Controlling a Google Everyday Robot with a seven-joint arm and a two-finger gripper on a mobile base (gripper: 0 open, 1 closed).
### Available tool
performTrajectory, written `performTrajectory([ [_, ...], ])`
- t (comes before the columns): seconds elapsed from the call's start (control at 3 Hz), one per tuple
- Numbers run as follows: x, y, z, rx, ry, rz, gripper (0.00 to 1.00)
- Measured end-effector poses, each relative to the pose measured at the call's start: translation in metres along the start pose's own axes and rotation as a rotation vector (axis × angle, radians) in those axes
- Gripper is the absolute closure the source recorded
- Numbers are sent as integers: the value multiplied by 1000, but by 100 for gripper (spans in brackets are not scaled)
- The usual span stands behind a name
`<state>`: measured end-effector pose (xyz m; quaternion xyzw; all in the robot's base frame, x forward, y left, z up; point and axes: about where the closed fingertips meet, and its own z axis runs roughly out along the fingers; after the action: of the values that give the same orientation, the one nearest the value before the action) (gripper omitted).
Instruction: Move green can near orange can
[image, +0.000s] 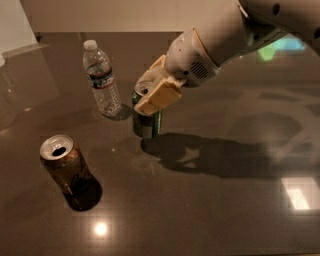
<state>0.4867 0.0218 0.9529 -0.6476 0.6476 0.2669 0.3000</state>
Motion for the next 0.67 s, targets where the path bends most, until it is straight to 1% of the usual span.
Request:
performTrajectory([
  [0.33,-11,24,18,-78,-1,-33,100],
  [0.67,-16,45,38,-125,32,-70,100],
])
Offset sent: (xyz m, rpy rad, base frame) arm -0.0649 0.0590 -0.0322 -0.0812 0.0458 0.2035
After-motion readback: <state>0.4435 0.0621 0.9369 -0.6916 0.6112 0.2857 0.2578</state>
